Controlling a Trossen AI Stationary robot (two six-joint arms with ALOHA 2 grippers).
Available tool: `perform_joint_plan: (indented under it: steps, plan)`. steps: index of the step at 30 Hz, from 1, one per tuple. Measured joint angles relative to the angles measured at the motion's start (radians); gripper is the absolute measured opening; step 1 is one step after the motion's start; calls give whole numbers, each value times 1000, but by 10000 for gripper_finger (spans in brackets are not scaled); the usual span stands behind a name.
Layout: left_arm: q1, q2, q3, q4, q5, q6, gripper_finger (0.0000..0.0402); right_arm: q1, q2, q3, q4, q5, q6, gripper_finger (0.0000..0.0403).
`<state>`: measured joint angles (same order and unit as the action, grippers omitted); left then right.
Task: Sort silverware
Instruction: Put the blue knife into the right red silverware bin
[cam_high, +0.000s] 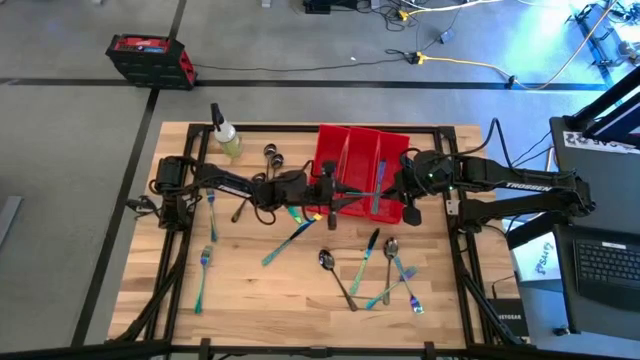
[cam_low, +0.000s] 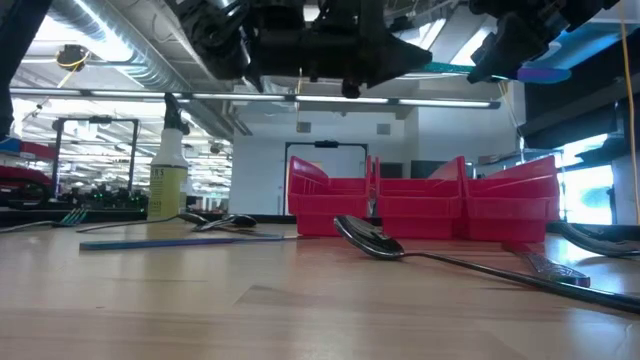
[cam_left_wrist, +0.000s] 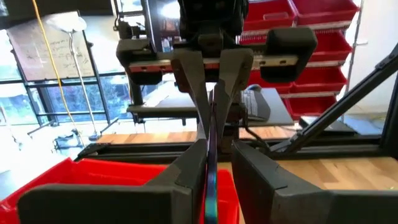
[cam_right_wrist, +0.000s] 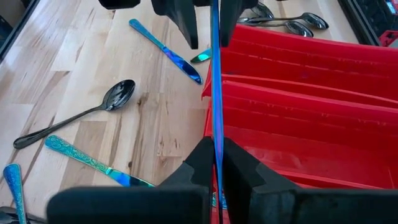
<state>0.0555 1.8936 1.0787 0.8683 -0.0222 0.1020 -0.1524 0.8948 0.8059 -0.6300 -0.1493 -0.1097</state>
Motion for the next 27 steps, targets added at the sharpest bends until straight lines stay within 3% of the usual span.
perform_joint_plan:
  steps: [18,27]
  plan:
    - [0,0,4,-47,-3,17,58,0,0,0,0,0,0,0]
    - [3,0,4,-113,-39,43,5,0,1,0,2,0,0,0]
